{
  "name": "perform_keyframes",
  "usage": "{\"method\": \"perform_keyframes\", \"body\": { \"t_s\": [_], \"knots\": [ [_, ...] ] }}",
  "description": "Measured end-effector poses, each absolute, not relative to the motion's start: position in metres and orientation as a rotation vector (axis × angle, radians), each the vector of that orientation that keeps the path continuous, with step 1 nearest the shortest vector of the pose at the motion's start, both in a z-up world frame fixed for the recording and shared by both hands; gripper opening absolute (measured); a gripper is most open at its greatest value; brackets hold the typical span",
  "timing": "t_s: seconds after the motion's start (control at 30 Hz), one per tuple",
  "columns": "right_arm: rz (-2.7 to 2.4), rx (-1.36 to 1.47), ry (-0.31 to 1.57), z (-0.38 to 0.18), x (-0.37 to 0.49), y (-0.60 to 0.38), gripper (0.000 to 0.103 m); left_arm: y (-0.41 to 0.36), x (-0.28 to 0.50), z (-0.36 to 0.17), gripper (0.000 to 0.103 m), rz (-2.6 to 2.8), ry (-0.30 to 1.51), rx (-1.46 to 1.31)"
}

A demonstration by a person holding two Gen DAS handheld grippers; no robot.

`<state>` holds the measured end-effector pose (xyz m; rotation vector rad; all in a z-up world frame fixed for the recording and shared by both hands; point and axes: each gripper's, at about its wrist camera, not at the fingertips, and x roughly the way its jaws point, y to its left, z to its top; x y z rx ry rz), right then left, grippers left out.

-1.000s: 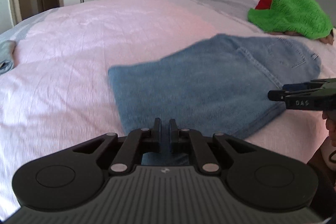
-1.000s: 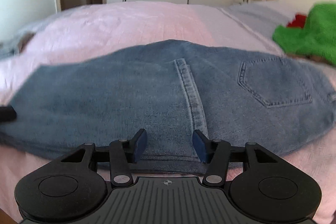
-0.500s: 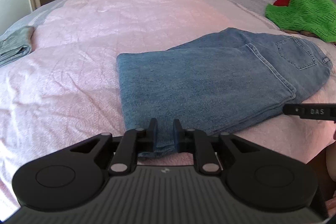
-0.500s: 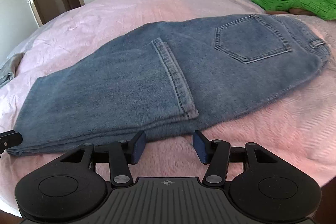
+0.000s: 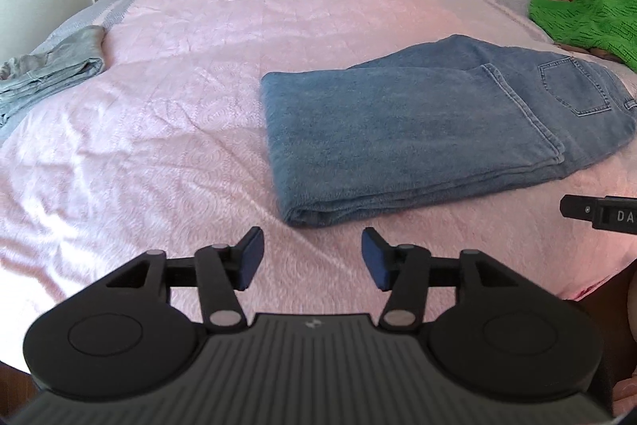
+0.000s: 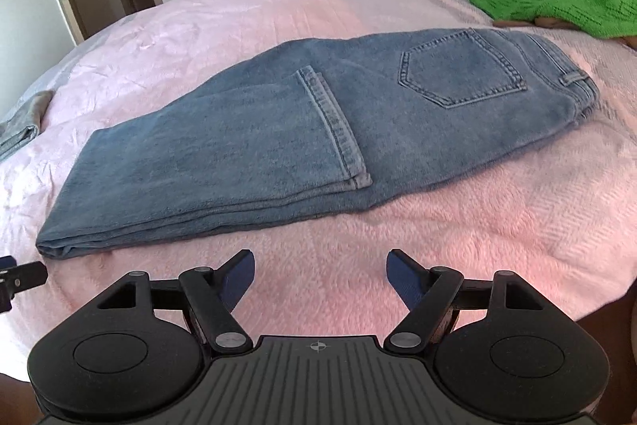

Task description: Fold clothes

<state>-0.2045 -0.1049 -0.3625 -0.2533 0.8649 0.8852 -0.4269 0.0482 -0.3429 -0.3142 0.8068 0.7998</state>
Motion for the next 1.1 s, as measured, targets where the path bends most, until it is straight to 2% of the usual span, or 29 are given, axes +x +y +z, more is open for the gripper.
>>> {"method": "perform_keyframes", "body": {
  "t_s": [0.13, 0.5, 1.1],
  "knots": [
    [0.876, -0.248, 0.857, -0.358, -0.211, -0.112, 0.077, 0.036, -0.430, -0.336, 0.060, 0.795, 0.800, -0.294],
    [0.865, -0.226, 0.816, -0.343, -0.222, -0.131, 0.077, 0.019, -0.426, -0.333, 0.060, 0.778, 0.800, -0.273],
    [0.862, -0.250, 0.816, -0.348, -0.223, -0.131, 0.077, 0.018, -0.424, -0.337, 0.062, 0.767, 0.807, -0.281]
  ]
}}
